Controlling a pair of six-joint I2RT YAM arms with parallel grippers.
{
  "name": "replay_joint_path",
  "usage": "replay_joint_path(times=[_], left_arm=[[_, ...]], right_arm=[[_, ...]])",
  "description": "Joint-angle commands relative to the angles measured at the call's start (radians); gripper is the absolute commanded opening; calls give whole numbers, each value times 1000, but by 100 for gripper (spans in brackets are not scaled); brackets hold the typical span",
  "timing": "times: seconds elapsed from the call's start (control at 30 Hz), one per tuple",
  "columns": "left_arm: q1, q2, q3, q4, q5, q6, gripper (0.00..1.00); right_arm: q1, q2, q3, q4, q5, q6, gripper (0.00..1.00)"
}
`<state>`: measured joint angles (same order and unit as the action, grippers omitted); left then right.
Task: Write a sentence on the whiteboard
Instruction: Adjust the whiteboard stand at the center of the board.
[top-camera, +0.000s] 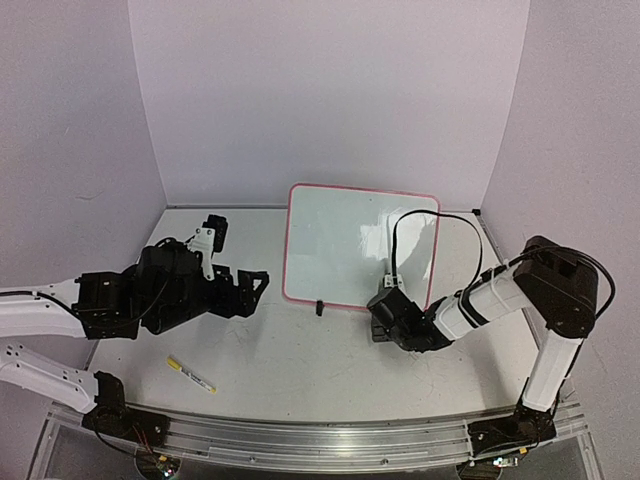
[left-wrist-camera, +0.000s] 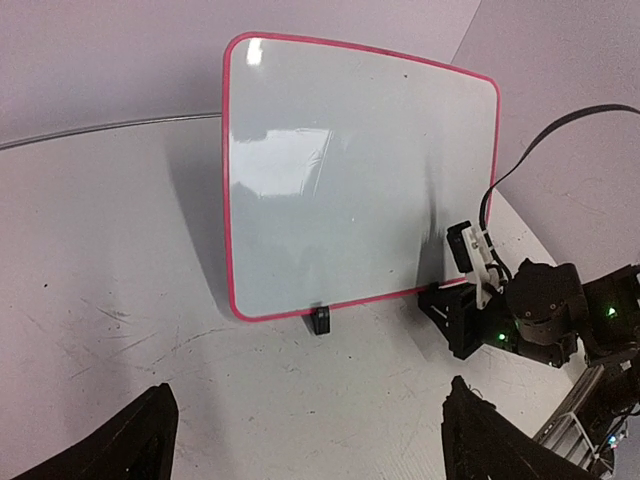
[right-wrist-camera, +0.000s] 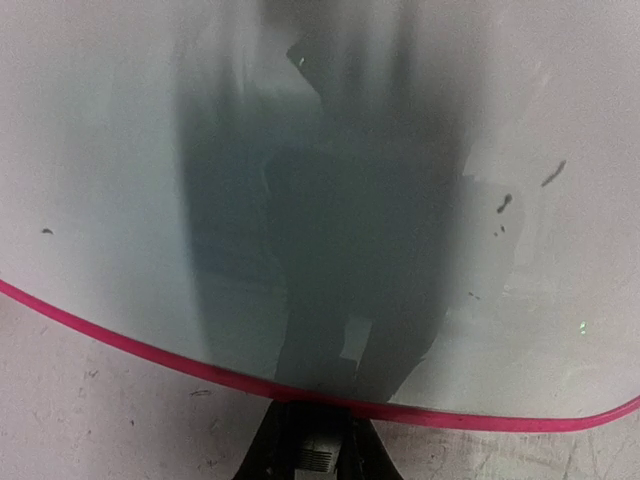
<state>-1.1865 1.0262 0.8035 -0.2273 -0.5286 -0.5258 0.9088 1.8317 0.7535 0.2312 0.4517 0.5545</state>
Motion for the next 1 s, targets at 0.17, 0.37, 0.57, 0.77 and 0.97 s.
replay_joint_path(times=[0.17,0.37,0.57,0.77,0.97], left_arm=[[-2,41,56,103,-28,-64,93],[-2,31,39,112,-47,-110,93],[-1,61,79,112,-22,-85,94],[0,123,118,116,-19,-57,95],[1,187,162,118,31,-30,95]], right_arm=[[2,-24,-66,263,-272,-421,0],[-11,-12,-62,279,-238,-487,0],[-77,-75,-151,301,-209,-401,0],[-77,-108,-217,321,-200,-332,0],[-75,-120,-232,319,-163,-280,1]])
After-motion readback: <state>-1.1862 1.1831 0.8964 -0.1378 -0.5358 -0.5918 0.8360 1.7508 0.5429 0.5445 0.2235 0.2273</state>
